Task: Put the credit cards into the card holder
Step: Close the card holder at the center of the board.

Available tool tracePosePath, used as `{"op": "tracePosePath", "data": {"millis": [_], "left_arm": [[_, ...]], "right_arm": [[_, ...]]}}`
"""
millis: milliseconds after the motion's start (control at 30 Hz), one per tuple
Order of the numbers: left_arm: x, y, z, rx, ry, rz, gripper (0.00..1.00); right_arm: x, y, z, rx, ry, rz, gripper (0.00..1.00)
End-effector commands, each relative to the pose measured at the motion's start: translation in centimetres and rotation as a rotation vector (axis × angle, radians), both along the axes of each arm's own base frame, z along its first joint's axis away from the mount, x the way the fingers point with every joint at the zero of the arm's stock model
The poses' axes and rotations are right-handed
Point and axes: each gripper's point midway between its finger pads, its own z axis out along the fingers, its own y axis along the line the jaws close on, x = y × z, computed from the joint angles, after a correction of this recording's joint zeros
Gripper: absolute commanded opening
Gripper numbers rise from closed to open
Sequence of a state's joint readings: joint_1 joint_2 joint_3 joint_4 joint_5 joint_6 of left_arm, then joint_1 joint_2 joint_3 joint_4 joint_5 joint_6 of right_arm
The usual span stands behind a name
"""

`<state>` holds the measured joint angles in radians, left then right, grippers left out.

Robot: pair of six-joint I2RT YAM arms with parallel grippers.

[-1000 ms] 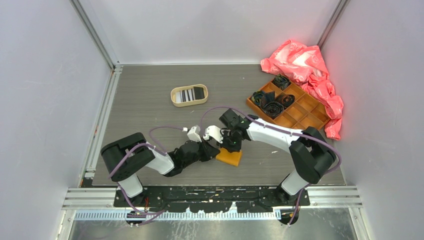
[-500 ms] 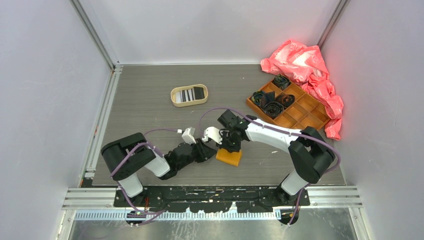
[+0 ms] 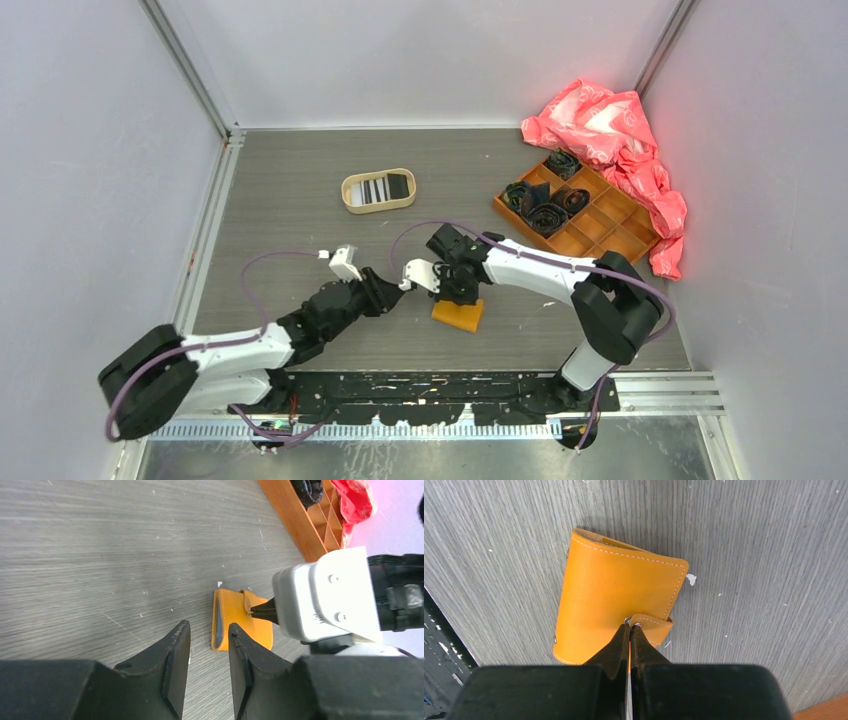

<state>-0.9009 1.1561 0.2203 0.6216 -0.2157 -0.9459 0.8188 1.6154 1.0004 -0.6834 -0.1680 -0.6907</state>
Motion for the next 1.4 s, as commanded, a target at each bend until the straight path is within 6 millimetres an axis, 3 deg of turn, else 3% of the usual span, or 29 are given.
{"op": "tracePosePath", "data": {"millis": [0, 500, 767, 1100, 1233, 1367], "left_arm": [[0.3, 3.0, 0.4, 0.148, -0.036, 0.065, 0.36], [-0.7, 6.3, 2.3, 0.187, -0.076, 0.114, 0.36], [-0.8, 6.0, 2.3, 0.175, -0.069, 0.100, 0.36], [-1.0, 6.1, 2.4, 0.172, -0.064, 0.101, 0.36], [-1.2, 6.4, 2.4, 0.166, -0.065, 0.106, 0.36], [-1.4, 5.9, 2.4, 0.154, -0.064, 0.079, 0.37]], "right_arm": [[-3.7, -1.8, -4.1, -0.128, 0.128, 0.073, 0.01], [-6.2, -2.3, -5.2, -0.207, 0.153, 0.169, 0.01], [-7.4, -2.7, -5.0, -0.205, 0.172, 0.171, 0.01], [-9.3, -3.2, -6.3, -0.270, 0.129, 0.203, 0.01], [-8.5, -2.4, -6.3, -0.260, 0.100, 0.164, 0.01], [-5.6, -1.0, -4.6, -0.171, 0.081, 0.031, 0.09]]}}
